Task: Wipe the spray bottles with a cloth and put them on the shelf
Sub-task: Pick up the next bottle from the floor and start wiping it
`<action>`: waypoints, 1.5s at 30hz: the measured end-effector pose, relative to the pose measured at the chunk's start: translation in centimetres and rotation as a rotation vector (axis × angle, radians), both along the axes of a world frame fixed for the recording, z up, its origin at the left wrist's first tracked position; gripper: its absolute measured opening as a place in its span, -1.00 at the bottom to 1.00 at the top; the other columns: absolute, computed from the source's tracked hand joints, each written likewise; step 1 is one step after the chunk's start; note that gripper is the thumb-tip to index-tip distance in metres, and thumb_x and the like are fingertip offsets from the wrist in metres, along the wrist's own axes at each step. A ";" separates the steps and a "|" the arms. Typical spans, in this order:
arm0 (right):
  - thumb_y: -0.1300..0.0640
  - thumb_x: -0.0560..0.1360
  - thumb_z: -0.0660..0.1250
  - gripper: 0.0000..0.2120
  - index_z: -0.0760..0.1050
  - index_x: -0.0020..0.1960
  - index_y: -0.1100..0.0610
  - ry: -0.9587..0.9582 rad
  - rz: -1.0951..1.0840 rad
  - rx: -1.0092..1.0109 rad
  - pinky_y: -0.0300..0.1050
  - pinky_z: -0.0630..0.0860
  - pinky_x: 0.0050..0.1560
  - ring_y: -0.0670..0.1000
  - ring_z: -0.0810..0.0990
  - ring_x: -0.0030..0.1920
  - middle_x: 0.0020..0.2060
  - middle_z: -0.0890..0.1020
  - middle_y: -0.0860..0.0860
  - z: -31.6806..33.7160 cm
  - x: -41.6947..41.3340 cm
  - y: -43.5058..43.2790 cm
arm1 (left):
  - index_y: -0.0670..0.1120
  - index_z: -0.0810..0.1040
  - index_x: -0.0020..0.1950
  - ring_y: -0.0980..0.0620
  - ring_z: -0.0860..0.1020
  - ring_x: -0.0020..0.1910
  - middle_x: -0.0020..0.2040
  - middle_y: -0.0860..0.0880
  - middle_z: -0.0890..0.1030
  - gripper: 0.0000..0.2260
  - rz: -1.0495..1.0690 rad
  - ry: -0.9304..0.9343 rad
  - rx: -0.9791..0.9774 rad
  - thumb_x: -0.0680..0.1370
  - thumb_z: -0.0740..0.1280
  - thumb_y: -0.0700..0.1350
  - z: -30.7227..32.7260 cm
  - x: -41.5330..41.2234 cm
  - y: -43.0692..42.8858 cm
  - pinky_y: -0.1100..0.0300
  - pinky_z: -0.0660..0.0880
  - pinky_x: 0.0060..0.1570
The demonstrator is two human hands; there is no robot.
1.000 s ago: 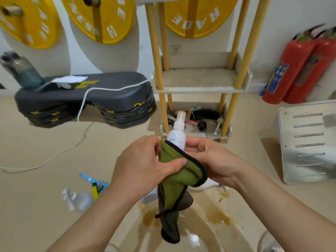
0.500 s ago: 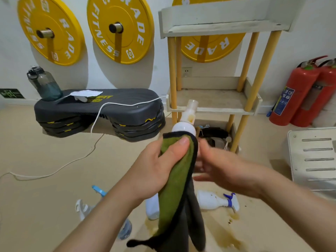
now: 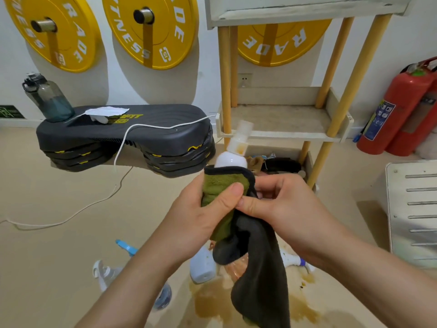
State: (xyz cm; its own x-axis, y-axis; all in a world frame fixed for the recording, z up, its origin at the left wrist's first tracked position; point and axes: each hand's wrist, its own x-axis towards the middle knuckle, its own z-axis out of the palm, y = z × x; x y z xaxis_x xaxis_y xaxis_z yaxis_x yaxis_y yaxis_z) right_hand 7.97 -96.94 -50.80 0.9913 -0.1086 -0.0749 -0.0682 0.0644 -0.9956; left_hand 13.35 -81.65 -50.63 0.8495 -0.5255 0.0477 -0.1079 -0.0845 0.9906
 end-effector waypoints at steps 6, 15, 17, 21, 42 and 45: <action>0.25 0.53 0.41 -0.85 0.70 0.00 0.06 -0.013 -0.074 -0.198 0.02 0.67 0.00 -0.03 0.72 -0.10 -0.17 0.74 -0.01 -0.3 0.3 1.1 | 0.05 0.56 0.00 0.17 0.65 -0.18 -0.17 0.11 0.68 -0.72 0.289 -0.025 -0.015 0.39 0.41 0.16 -1.4 -0.5 -1.6 0.23 0.56 -0.18; 0.01 0.60 0.28 -0.67 0.65 0.08 0.25 0.117 0.063 0.201 -0.05 0.62 0.13 0.09 0.71 0.03 -0.12 0.74 0.10 0.7 0.0 0.4 | 0.08 0.50 -0.11 0.28 0.55 -0.14 -0.23 0.21 0.60 -0.53 0.377 -0.336 0.225 0.54 -0.05 0.35 -1.8 -0.7 -2.1 0.43 0.39 -0.22; -0.02 0.59 0.27 -0.63 0.64 0.09 0.28 0.130 0.018 0.178 -0.03 0.60 0.15 0.12 0.70 0.05 -0.06 0.73 0.15 0.3 -0.2 0.3 | 0.05 0.50 -0.21 0.25 0.55 -0.24 -0.29 0.15 0.60 -0.54 0.371 -0.307 0.196 0.60 -0.04 0.27 -2.0 -0.9 -2.3 0.40 0.38 -0.27; 0.00 0.54 0.32 -0.67 0.64 0.11 0.23 0.114 0.018 0.170 -0.09 0.59 0.15 0.08 0.70 0.06 -0.02 0.73 0.11 0.1 -0.4 0.0 | 0.01 0.56 -0.15 0.25 0.58 -0.23 -0.23 0.10 0.64 -0.71 0.398 -0.231 0.173 0.67 0.13 -0.01 -2.1 -0.3 -2.1 0.33 0.43 -0.22; -0.12 0.61 0.17 -0.83 0.42 0.17 -0.14 -0.054 -0.022 -0.496 -0.12 0.50 -0.05 -0.18 0.53 -0.10 -0.09 0.58 -0.14 -1.4 -1.1 0.1 | -0.40 0.48 0.24 -0.14 0.63 0.02 0.03 -0.30 0.61 -0.50 -0.050 0.538 -0.520 0.33 0.07 -0.48 0.2 -0.6 -1.8 0.07 0.61 0.10; -0.11 0.62 0.19 -0.78 0.42 0.24 -0.12 -0.069 -0.034 -0.524 -0.19 0.49 -0.05 -0.20 0.55 -0.03 -0.01 0.60 -0.16 -1.4 -0.9 -0.4 | -0.31 0.53 0.27 -0.13 0.62 0.19 0.17 -0.25 0.65 -0.58 -0.021 0.417 -0.396 0.52 0.06 -0.51 -0.3 -0.5 -1.6 0.08 0.56 0.19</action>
State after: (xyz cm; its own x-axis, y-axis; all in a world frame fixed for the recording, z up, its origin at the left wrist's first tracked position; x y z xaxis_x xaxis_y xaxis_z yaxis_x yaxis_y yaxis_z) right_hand 7.12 -97.30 -52.16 0.9872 -0.1465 0.0630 -0.0083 -0.4420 -0.8970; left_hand 12.89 -83.29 -50.92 0.8285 -0.5523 -0.0924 0.3009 0.2999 0.9053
